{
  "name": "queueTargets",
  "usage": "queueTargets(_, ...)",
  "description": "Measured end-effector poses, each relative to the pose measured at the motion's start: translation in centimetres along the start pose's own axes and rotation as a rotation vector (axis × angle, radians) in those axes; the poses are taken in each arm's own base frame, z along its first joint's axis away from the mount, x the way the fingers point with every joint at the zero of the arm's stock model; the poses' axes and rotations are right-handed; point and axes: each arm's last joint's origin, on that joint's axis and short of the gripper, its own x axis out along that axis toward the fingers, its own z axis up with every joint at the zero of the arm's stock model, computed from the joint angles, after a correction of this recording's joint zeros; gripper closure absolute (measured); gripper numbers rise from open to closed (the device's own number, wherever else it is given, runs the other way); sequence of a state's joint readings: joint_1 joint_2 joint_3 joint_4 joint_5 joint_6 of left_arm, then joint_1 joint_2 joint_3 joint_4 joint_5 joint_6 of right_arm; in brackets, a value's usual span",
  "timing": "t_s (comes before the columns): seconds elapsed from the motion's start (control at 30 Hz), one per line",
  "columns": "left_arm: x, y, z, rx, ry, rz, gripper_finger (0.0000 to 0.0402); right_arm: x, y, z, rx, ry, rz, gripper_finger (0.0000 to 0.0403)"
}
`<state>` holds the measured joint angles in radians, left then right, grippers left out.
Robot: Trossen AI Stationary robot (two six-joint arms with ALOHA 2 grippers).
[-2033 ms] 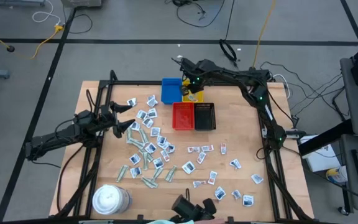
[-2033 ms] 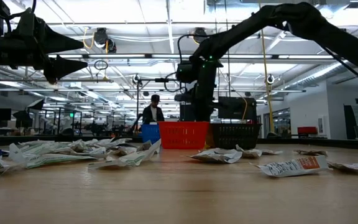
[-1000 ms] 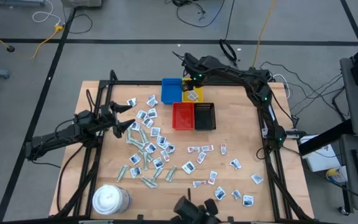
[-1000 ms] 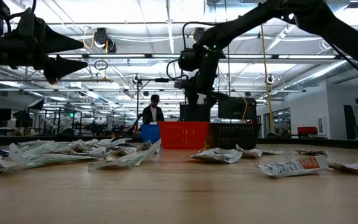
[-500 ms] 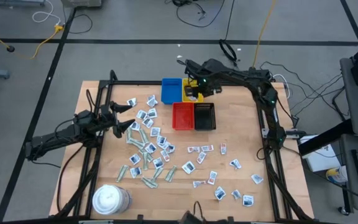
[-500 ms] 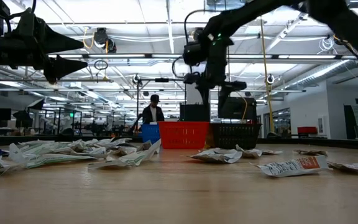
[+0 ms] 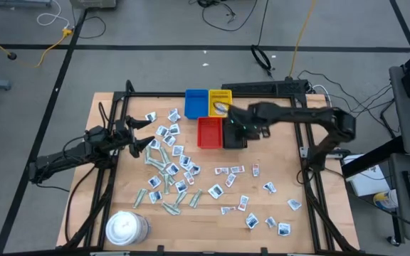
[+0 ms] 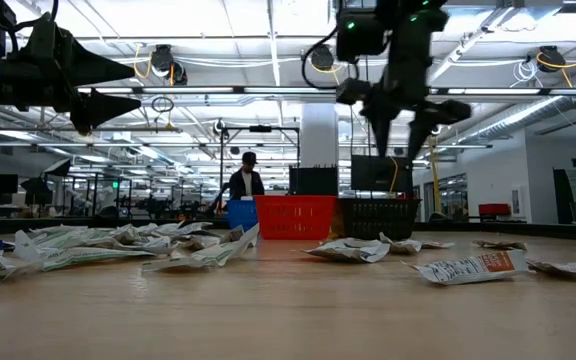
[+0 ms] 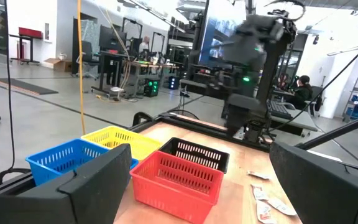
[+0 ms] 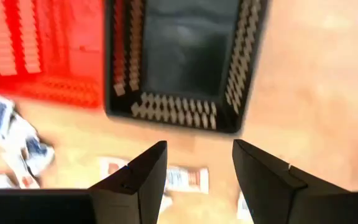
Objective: Pick & Place First Aid Supplies
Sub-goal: Put the ointment pack into the yellow bin
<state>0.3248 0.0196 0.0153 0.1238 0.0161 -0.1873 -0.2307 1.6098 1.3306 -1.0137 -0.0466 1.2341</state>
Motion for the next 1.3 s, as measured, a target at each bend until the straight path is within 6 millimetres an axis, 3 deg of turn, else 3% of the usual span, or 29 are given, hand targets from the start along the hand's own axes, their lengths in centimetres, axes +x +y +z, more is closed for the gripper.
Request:
queueTargets(0.23, 0.0, 0.0, 0.0, 0.0, 0.0, 0.0, 0.0011, 0.6, -2.0, -5.6, 0.025, 0.023, -0.046, 0.0226)
queueTargets(0.4, 0.0, 0.0, 0.0, 0.0, 0.0, 0.0, 0.0011, 0.9, -2.8, -8.0, 0.046, 0.039, -0.094, 0.0226)
queueTargets(0.57, 0.0, 0.0, 0.0, 0.0, 0.0, 0.0, 0.0011, 1.3, -3.1, -8.8, 0.039, 0.041, -0.114, 0.0226)
queueTargets(1.1, 0.0, 0.0, 0.0, 0.0, 0.0, 0.0, 0.0011, 7.9, -6.3, -9.9, 0.042, 0.042, -0.12, 0.0231)
queueTargets(1.3, 0.0, 0.0, 0.0, 0.0, -0.001, 0.0, 0.0011, 9.2, -7.0, -9.9, 0.035, 0.041, -0.133, 0.0233)
